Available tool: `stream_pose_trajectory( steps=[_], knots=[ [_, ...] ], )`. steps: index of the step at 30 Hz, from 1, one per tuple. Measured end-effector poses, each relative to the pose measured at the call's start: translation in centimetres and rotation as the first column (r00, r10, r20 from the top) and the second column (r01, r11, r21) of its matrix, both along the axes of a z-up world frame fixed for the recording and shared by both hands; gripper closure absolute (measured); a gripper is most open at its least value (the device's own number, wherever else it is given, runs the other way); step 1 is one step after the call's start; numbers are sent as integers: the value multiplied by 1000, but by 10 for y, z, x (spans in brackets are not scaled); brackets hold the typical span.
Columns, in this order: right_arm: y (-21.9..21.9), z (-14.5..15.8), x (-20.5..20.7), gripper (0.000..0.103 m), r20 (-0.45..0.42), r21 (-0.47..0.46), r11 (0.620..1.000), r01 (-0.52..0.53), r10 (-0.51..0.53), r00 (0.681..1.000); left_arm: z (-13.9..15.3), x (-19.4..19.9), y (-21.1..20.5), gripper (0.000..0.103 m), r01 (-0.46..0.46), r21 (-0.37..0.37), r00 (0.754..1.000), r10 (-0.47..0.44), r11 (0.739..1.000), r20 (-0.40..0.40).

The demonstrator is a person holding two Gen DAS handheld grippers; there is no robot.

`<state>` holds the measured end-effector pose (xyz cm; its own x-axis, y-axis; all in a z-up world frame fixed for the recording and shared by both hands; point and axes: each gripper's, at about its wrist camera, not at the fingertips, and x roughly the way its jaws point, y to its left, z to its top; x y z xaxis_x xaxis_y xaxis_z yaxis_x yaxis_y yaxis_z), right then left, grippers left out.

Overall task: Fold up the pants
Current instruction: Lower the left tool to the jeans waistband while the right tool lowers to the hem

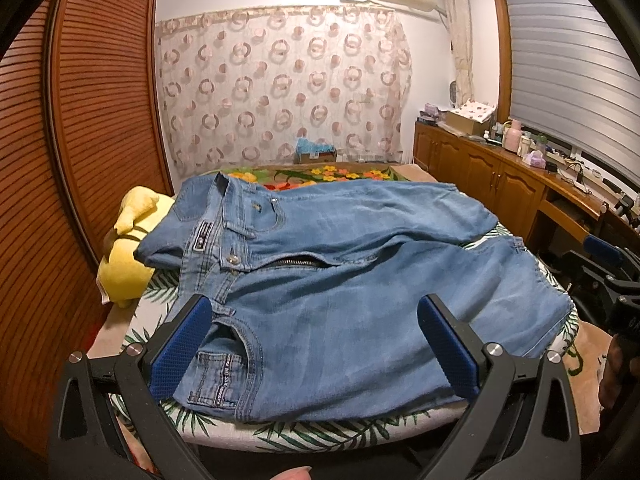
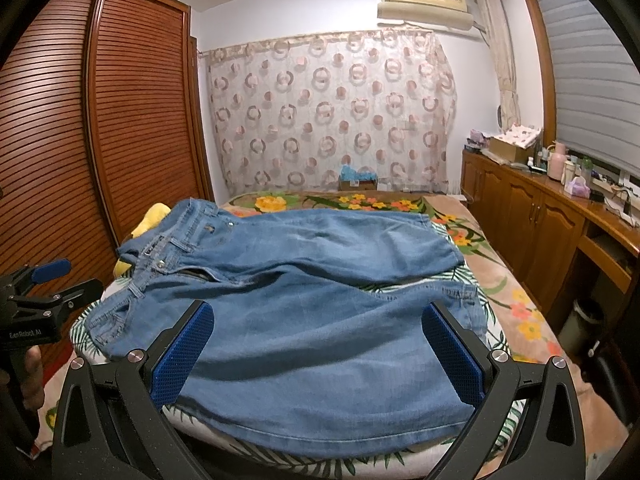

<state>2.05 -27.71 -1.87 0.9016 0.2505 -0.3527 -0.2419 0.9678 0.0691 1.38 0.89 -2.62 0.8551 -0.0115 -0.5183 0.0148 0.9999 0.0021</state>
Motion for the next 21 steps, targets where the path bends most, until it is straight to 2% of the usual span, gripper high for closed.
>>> stream_pose_trajectory(
  steps=[21],
  knots=[
    [-5,-11,21,0,-106,-47,999,4,-9,994,-37,17,29,0,-34,-6,995,33,999,-92]
  ],
)
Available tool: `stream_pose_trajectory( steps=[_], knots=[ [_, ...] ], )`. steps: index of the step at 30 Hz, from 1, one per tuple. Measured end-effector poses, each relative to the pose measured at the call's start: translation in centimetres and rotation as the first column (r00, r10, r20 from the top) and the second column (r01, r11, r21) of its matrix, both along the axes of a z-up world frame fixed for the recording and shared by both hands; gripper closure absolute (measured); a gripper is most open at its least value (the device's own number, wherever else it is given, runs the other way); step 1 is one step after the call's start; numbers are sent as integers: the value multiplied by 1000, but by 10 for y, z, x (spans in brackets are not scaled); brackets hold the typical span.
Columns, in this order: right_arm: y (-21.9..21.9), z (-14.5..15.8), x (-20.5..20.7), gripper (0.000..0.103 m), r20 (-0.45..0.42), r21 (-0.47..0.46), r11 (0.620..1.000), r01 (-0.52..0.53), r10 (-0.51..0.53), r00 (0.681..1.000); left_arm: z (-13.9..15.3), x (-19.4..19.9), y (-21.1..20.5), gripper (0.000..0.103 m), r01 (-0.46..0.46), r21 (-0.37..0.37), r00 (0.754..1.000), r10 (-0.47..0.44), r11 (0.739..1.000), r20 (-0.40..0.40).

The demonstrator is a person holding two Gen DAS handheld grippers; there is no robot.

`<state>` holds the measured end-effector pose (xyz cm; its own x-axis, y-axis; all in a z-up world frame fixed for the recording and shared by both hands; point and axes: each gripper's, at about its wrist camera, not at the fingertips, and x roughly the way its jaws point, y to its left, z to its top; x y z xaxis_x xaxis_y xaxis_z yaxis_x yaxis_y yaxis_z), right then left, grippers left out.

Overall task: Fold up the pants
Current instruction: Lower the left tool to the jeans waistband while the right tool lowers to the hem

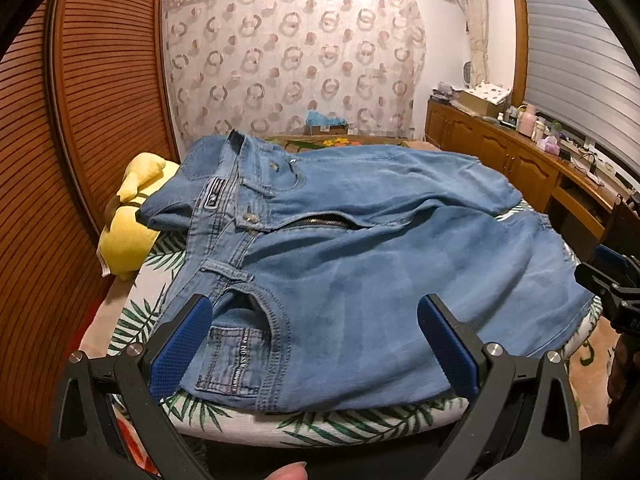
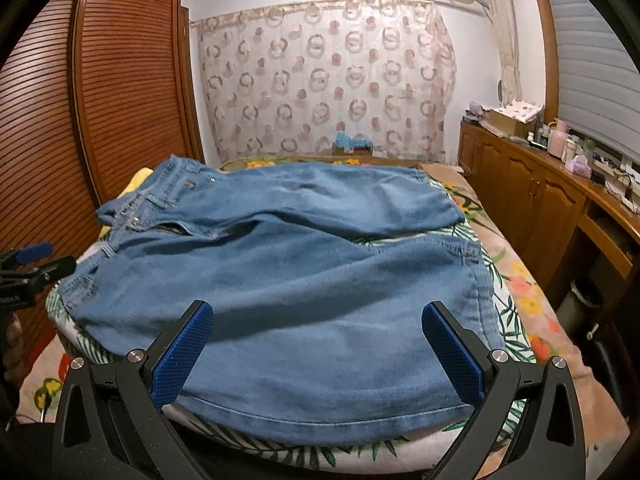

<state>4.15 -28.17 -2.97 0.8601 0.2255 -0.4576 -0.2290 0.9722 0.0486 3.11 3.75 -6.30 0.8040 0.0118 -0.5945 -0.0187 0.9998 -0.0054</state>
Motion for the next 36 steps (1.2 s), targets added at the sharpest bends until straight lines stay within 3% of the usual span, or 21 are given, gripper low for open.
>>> stream_pose_trajectory(
  steps=[18,22,24,27,33,36],
  knots=[
    [4,-1,11,0,-63,-38,998,46,-48,997,-32,-3,75,1,-100,-54,994,97,994,-54],
    [2,0,9,0,-70,-44,997,57,-60,996,-40,-6,88,9,-112,-49,992,109,992,-65],
    [0,1,11,0,-73,-45,997,64,-67,995,-44,-9,94,20,-129,-64,990,125,990,-65],
    [-4,1,10,0,-84,-37,996,80,-83,993,-49,-13,100,29,-138,-77,989,133,987,-72],
    [-13,2,5,0,-100,-40,993,109,-113,989,-59,-14,117,41,-170,-86,982,161,982,-98],
    [-13,1,0,0,-106,-52,991,125,-130,986,-63,-13,122,42,-189,-80,977,180,979,-110]
  ],
)
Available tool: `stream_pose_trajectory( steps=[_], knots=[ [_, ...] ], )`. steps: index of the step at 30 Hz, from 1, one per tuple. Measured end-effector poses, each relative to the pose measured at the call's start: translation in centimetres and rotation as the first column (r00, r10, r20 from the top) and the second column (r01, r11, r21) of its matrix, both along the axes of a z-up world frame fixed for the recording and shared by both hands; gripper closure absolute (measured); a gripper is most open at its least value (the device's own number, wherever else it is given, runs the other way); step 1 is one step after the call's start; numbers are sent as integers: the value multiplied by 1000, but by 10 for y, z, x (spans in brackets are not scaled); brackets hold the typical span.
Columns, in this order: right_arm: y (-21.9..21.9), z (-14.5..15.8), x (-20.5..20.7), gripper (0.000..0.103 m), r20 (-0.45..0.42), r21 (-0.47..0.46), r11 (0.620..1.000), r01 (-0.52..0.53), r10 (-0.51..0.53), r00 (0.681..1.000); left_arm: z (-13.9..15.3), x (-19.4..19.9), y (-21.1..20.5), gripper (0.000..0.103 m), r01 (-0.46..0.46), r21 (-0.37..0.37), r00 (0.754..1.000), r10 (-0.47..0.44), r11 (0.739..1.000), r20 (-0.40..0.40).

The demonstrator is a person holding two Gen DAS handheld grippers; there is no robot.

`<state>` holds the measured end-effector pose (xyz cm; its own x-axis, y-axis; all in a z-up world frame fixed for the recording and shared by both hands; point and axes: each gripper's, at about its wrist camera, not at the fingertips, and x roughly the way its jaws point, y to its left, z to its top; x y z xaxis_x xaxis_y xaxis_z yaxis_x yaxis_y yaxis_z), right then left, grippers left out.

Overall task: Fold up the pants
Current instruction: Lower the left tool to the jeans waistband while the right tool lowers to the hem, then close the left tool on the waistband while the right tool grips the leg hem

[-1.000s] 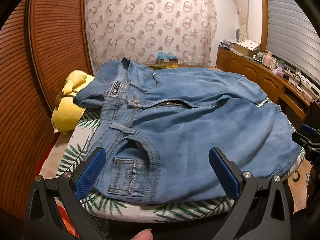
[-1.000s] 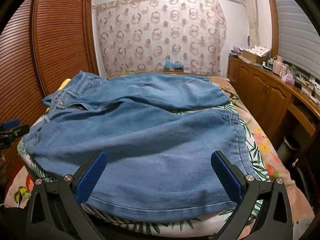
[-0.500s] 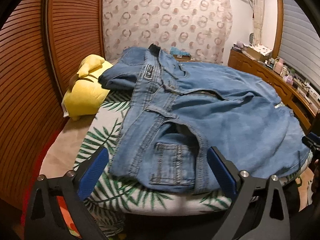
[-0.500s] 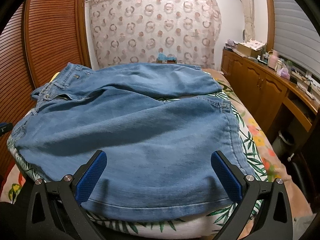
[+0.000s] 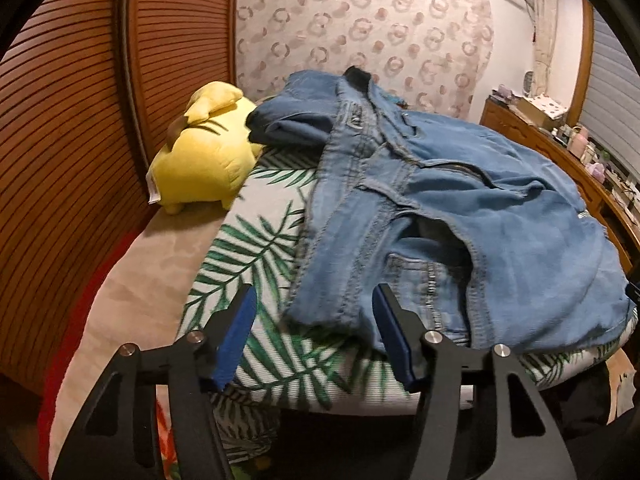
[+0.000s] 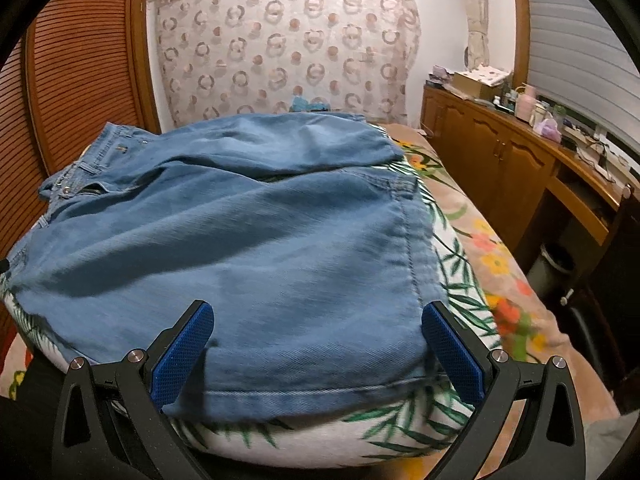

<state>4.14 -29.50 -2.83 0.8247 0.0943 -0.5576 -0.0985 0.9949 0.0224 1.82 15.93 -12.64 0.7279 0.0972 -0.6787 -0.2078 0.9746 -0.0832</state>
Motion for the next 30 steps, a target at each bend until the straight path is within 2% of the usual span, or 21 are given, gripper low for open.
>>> stream_pose_trajectory(
  steps=[4,9,18,23,30],
  knots=[
    [1,0,1,0,-19,-6,1000,19,-19,1000,-10,5,1,42,-5,-6,1000,5,1000,-30],
    [4,6,-1,0,-28,-12,999,31,-32,999,-11,6,-3,43,5,9,1000,-5,1000,-26],
    [3,6,-7,0,-21,-4,999,55,-55,998,-10,4,-5,71,44,-33,999,-44,998,8],
    [-1,5,-5,0,-30,11,999,44,-44,999,-2,0,-8,78,58,-43,998,-56,997,42],
    [-12,8,-8,0,-34,19,999,39,-38,999,20,-4,-13,79,81,-21,992,-79,996,102]
  ],
)
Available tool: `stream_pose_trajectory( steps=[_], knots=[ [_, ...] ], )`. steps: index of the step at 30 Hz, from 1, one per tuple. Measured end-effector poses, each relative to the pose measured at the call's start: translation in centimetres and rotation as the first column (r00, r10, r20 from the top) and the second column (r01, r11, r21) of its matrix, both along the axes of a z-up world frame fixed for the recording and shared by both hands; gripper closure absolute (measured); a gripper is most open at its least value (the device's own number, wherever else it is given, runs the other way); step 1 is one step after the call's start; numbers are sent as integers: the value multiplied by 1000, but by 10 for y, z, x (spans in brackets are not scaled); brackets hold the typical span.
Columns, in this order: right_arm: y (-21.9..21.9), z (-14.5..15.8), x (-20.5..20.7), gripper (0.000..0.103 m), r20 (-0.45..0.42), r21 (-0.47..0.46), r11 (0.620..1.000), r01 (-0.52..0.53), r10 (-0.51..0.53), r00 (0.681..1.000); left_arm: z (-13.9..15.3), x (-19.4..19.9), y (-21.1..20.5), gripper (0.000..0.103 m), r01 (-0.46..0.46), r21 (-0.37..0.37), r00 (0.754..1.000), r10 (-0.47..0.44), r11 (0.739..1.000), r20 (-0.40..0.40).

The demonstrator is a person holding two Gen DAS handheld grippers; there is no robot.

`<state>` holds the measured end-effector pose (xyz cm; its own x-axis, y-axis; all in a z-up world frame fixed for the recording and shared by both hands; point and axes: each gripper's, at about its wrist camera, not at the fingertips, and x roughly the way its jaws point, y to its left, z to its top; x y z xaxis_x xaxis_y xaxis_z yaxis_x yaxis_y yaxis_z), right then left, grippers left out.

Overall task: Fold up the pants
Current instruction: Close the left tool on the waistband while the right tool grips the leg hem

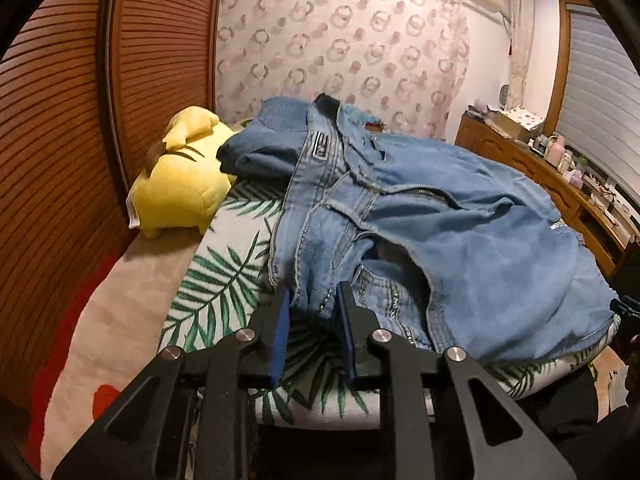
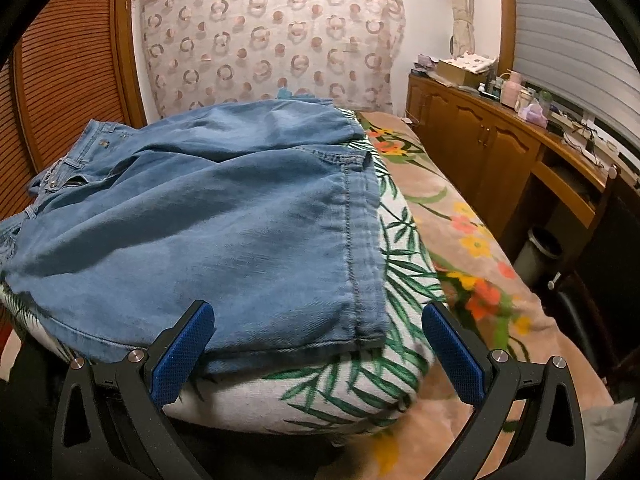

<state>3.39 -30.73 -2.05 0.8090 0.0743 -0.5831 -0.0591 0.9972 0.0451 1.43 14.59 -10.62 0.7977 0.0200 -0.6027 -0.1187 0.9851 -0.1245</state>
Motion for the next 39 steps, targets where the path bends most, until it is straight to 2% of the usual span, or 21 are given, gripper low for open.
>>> stream_pose_trajectory(
  steps=[9,16,19,21,23,26,30,39],
  knots=[
    [-25,-5,-1,18,-38,82,996,-19,22,999,-5,6,2,79,-13,2,999,13,1000,-31],
    [-24,-2,-3,34,-49,99,994,-56,61,997,-13,11,0,79,-21,16,998,21,1000,-58],
    [-24,-1,-4,46,-49,93,994,-59,63,997,-12,12,-2,80,-11,23,999,12,1000,-53],
    [-23,0,-3,72,-49,105,992,-70,76,996,-7,11,-2,82,-2,14,999,2,1000,-35],
    [-22,0,-2,79,-54,134,987,-86,94,994,1,10,-2,82,5,6,1000,-5,1000,-10],
    [-19,3,-1,88,-39,126,987,-104,109,993,14,9,-4,84,17,-5,999,-17,1000,29],
    [-21,18,-2,92,16,119,987,-110,109,994,32,9,-8,84,31,1,996,-31,1000,81],
    [-35,62,-2,93,146,96,990,-106,92,985,68,15,-8,84,43,2,985,-43,999,170]
  ],
)
